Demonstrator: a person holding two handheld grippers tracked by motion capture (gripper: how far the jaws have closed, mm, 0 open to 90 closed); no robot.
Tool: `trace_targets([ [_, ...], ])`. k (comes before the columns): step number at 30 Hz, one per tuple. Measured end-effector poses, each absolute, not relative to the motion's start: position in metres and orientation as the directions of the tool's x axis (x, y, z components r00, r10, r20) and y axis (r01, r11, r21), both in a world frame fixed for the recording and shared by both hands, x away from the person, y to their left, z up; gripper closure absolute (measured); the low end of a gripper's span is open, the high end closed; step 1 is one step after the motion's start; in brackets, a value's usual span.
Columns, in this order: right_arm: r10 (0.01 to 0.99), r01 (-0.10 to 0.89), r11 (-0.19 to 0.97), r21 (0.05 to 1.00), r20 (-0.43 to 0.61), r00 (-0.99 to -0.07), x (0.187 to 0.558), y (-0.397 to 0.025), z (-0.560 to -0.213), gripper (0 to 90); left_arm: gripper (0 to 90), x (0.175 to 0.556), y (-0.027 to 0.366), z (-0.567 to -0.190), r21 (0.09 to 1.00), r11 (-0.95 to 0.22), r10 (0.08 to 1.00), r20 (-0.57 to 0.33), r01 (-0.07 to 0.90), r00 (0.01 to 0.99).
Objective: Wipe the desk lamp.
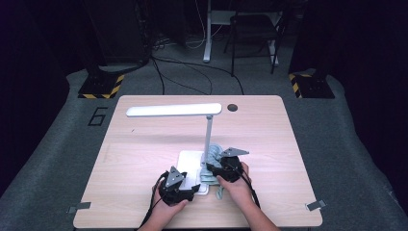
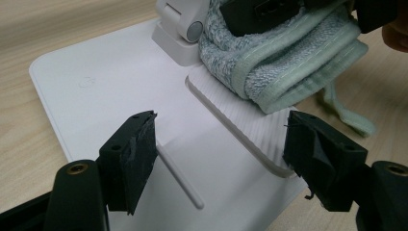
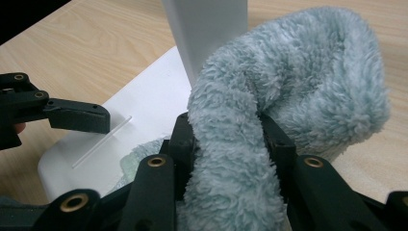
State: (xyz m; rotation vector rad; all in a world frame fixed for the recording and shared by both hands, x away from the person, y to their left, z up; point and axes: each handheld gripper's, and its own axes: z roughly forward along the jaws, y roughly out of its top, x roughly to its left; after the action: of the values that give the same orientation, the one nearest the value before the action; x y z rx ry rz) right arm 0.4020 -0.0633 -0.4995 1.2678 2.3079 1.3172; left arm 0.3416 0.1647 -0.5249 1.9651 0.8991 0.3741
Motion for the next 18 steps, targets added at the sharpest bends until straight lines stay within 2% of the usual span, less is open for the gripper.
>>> trace_targets([
  [12, 0.746, 0.561, 0.229, 0.796, 0.227, -0.626, 0.401, -0.068, -0.484, 65.4, 27.4, 0.342, 0.165, -0.525, 0.838, -0.321, 0.717, -0.090, 0.442, 0.691],
  [17, 0.743, 0.524, 0.214, 0.824, 0.211, -0.635, 0.399, -0.070, -0.470, 65.4, 27.6, 0.342, 0.165, -0.525, 0.838, -0.320, 0.716, -0.091, 0.441, 0.692],
  [18, 0.737, 0.487, 0.205, 0.849, 0.193, -0.647, 0.398, -0.072, -0.459, 65.4, 27.7, 0.342, 0.166, -0.525, 0.838, -0.321, 0.715, -0.091, 0.441, 0.693],
])
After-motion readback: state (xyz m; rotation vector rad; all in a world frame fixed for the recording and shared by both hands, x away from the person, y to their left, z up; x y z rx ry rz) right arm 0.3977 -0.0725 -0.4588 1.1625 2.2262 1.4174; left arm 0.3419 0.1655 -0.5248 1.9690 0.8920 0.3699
